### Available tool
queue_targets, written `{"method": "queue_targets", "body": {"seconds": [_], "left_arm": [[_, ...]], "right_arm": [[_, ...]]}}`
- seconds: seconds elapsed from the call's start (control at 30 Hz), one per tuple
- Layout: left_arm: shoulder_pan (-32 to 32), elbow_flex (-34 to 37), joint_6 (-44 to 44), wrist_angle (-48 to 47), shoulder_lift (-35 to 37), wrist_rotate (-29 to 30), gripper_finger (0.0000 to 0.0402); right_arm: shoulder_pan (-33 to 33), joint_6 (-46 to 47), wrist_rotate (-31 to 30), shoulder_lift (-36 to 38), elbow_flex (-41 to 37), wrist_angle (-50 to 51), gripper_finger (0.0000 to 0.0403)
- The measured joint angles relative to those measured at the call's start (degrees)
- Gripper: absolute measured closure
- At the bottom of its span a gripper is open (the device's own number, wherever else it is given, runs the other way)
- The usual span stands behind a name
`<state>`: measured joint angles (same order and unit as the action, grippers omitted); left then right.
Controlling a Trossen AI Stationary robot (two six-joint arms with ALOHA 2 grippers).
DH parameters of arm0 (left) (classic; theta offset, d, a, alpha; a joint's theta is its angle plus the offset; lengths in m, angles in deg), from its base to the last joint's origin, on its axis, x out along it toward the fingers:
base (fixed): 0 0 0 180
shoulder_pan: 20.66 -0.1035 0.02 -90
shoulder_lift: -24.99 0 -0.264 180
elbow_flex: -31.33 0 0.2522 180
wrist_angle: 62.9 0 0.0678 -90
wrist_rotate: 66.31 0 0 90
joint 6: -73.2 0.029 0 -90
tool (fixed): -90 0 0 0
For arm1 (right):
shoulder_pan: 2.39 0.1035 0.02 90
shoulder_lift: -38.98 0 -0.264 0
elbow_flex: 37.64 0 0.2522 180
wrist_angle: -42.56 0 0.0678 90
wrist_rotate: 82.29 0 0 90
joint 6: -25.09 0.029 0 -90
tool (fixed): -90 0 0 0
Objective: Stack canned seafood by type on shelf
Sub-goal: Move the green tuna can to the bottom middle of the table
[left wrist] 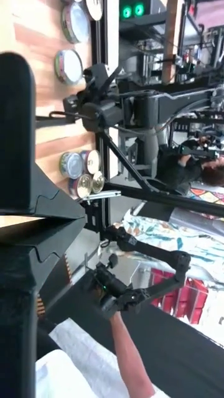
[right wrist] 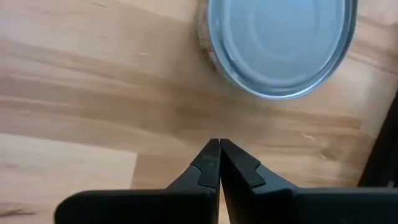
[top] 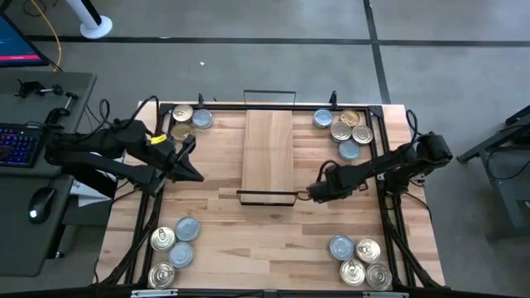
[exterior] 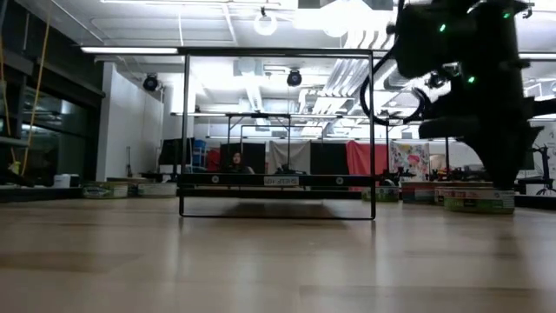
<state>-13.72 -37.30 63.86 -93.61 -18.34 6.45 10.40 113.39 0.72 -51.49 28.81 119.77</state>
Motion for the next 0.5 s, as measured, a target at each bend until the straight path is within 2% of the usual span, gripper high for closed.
{"method": "queue_targets", "body": {"seconds": [0.1,0.2,0.3,0.5], "left_arm": [[1.72,0.00,-1.06,4.50,-1.60,1.51,0.0402],[4.00,0.00,-1.53,9.40,-4.21,7.27,0.0401],[6.69,0.00,-2.28,13.60,-8.31,12.18,0.0401],[14.45,0.02,-6.93,19.40,-15.54,17.22,0.0401]], "right_arm": [[1.83,2.89,-6.33,0.02,3.58,5.53,0.0403],[0.50,3.41,-10.18,0.04,4.61,10.70,0.0403],[-3.12,1.78,-12.92,0.05,2.24,9.12,0.0403],[-7.61,-3.95,-13.90,0.04,-4.30,0.16,0.0403]]}}
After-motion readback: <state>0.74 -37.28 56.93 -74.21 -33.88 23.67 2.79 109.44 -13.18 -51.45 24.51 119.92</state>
